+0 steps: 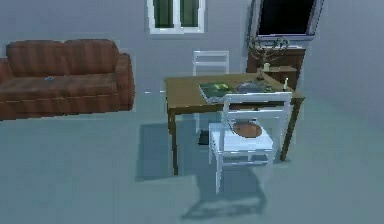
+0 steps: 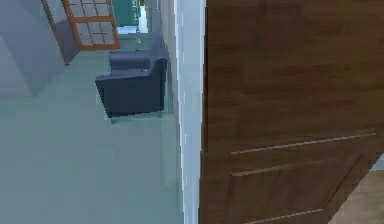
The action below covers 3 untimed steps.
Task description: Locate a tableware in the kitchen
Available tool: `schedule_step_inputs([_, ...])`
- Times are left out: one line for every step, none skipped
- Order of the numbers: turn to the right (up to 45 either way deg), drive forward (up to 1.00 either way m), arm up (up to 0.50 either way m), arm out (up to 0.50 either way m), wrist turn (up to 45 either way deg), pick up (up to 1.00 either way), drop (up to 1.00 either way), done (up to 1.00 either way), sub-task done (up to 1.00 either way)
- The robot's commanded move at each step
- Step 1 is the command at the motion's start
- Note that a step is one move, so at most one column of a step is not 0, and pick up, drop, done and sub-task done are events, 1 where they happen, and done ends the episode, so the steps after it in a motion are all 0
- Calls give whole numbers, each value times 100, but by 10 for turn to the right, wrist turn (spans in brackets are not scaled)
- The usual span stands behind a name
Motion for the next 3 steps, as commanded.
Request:
schedule_step_inputs([450,0,0,0,0,0,0,0,0])
schedule_step_inputs([0,45,0,0,0,0,0,0,0])
schedule_step_inputs([60,0,0,0,0,0,0,0,0])
